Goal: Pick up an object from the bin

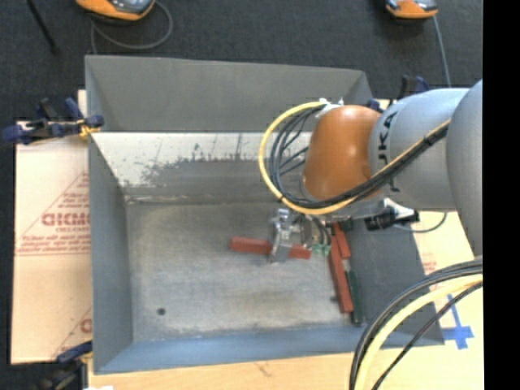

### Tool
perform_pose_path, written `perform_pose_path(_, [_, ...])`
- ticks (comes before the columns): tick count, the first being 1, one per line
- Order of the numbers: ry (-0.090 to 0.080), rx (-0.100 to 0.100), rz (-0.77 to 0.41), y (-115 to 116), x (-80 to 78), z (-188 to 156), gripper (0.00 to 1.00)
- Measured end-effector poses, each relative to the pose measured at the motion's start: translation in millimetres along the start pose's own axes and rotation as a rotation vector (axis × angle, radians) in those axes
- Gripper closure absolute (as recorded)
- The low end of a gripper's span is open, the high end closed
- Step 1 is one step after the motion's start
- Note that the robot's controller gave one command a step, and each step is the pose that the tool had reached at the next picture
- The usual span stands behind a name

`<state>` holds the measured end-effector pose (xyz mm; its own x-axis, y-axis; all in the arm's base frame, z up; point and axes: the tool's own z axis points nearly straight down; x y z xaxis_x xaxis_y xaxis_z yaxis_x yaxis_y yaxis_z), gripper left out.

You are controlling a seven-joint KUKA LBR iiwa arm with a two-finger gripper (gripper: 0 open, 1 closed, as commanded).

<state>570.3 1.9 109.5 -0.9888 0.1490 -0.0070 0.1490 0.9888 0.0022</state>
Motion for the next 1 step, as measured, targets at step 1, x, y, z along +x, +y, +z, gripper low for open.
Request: perform_pose_path(1, [-0.003, 0.0, 0.001, 0.0, -3.4, -69.9, 1.0])
